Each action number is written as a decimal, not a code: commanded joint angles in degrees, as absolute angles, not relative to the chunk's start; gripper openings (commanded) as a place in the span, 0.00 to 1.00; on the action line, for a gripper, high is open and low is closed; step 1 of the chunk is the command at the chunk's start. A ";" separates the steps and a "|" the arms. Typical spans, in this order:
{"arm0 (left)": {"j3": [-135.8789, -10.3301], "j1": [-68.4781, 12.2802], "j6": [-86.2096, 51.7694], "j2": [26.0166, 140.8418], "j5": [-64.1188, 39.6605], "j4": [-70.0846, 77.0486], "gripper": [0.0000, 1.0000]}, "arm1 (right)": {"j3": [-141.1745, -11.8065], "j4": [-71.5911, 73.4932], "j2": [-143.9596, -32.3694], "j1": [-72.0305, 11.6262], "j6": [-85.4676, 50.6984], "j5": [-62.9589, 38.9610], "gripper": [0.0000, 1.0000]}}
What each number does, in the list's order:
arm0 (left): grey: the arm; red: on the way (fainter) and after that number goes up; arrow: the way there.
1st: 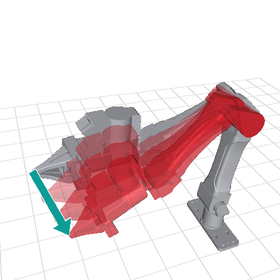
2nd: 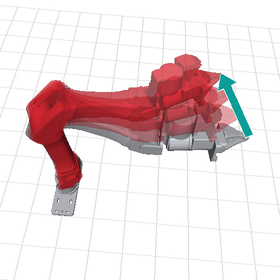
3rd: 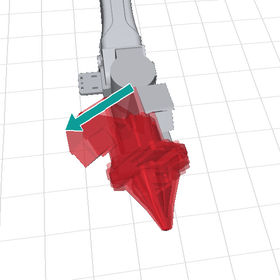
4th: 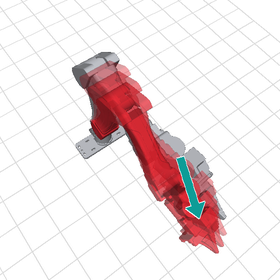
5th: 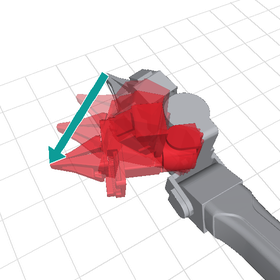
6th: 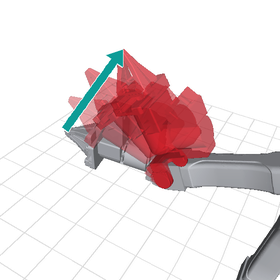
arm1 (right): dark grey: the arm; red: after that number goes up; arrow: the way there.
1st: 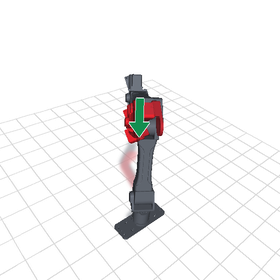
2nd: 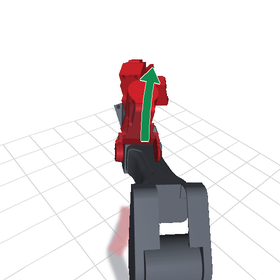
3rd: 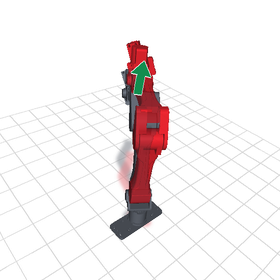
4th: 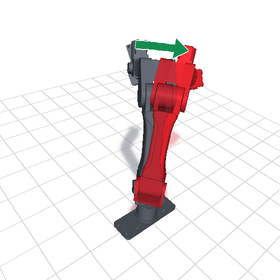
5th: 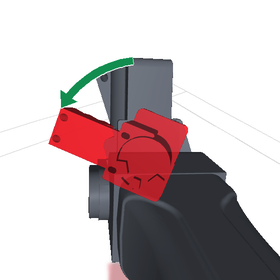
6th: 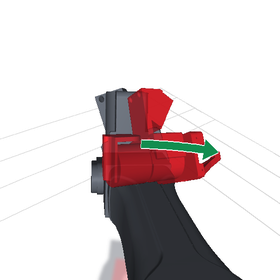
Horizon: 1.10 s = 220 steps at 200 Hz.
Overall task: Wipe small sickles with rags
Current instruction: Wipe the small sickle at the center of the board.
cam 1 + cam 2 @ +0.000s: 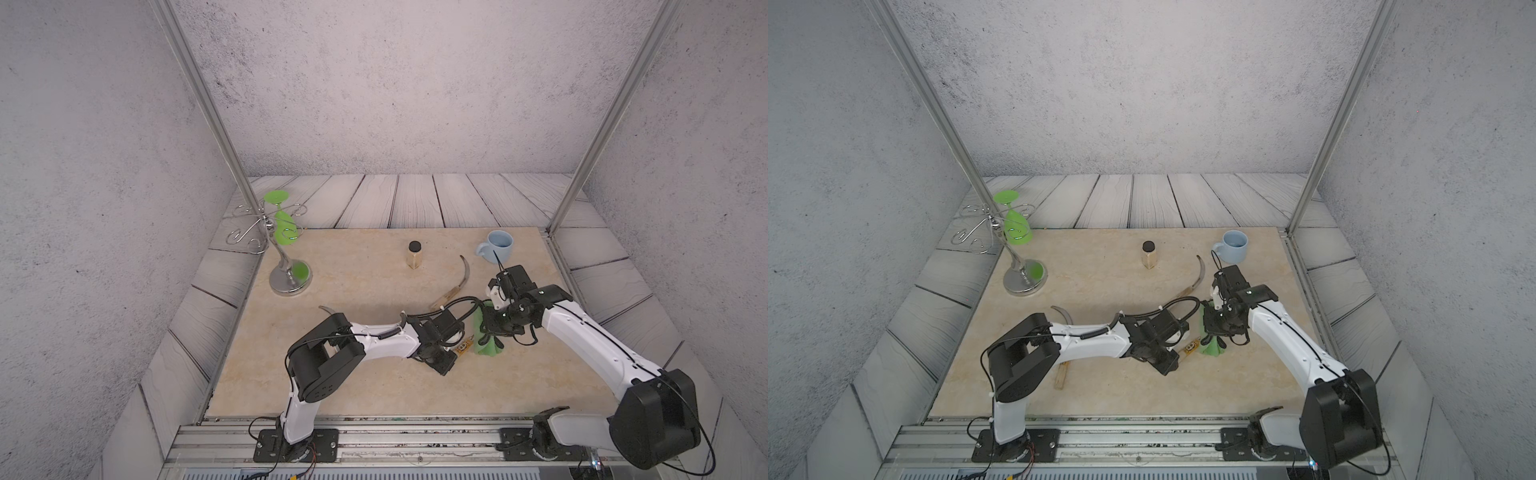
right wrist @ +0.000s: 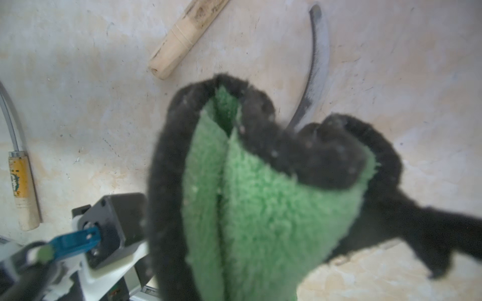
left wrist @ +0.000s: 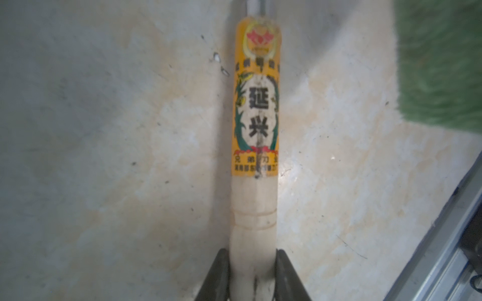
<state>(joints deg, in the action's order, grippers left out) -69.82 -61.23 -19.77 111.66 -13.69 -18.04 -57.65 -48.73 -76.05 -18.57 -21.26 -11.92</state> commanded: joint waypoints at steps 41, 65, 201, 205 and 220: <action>-68.96 -60.08 -20.46 113.64 -14.60 -17.55 0.00 | -60.83 -44.44 -86.91 -18.41 -22.00 -14.68 0.25; -68.98 -59.35 -21.33 113.73 -14.95 -15.98 0.00 | -61.17 -43.03 -91.29 -18.45 -22.23 -15.89 0.25; -70.30 -57.05 -23.73 115.25 -16.53 -10.83 0.00 | -48.24 -28.82 -89.96 -28.07 -33.53 -28.35 0.22; -70.31 -57.04 -23.81 115.23 -16.45 -10.87 0.00 | -47.57 -28.39 -89.17 -28.19 -34.35 -28.30 0.22; -70.40 -56.80 -23.95 114.98 -16.17 -10.65 0.00 | -44.89 -26.89 -86.13 -28.39 -36.88 -27.81 0.22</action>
